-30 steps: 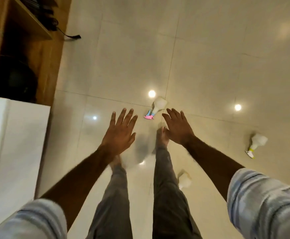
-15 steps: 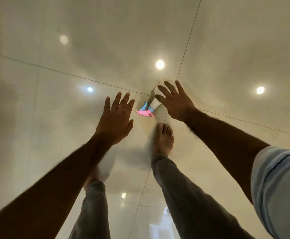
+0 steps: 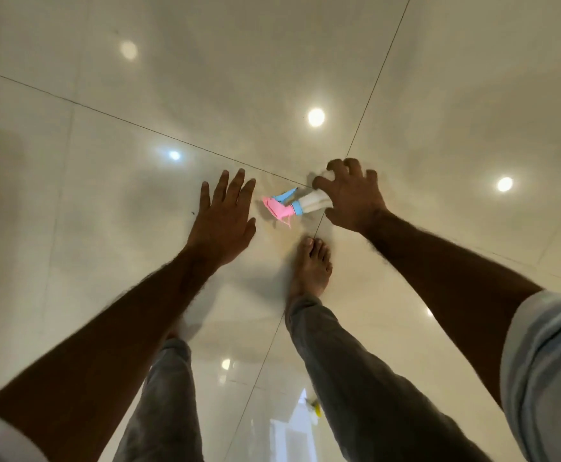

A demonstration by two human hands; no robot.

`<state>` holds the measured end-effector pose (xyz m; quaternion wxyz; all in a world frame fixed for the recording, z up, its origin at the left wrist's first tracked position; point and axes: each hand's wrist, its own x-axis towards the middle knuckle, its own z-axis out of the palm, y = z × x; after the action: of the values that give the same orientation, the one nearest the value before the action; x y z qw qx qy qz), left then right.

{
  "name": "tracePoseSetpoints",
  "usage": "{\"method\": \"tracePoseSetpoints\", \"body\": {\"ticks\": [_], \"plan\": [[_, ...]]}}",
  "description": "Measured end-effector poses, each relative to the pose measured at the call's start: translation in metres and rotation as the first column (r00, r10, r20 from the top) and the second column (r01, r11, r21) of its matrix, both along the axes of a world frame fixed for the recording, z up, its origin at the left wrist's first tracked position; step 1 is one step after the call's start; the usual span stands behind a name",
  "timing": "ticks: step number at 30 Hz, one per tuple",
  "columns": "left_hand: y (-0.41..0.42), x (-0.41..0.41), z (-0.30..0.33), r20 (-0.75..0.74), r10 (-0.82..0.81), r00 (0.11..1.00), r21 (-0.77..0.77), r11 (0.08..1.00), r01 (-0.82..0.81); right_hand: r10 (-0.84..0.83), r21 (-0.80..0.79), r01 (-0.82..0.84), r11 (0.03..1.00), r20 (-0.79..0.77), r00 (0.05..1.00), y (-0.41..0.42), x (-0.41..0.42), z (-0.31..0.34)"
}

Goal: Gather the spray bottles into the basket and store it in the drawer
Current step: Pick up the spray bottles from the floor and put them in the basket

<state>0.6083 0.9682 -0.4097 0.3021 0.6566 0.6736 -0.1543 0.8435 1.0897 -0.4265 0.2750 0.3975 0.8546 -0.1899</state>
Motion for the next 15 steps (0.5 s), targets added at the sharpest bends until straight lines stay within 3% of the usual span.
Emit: {"method": "tracePoseSetpoints", "body": {"ticks": [3, 7, 10, 15], "plan": [[-0.001, -0.005, 0.087, 0.013, 0.056, 0.998, 0.03, 0.998, -0.056, -0.36, -0.237, 0.32, 0.917, -0.152, 0.92, -0.007, -0.006, 0.082], [-0.007, -0.019, 0.219, 0.021, 0.157, 0.987, 0.036, 0.987, -0.158, -0.653, -0.598, 0.391, 0.7, -0.315, 0.688, -0.011, -0.033, 0.211], [-0.015, -0.032, 0.315, 0.206, 0.333, 0.92, 0.005, 0.94, -0.342, -0.709, -0.737, 0.329, 0.59, -0.278, 0.648, -0.014, -0.065, 0.313], [-0.057, -0.055, 0.462, 0.329, 0.341, 0.88, 0.187, 0.89, -0.415, -0.625, -0.777, 0.142, 0.613, -0.367, 0.689, -0.03, -0.124, 0.455]]}}
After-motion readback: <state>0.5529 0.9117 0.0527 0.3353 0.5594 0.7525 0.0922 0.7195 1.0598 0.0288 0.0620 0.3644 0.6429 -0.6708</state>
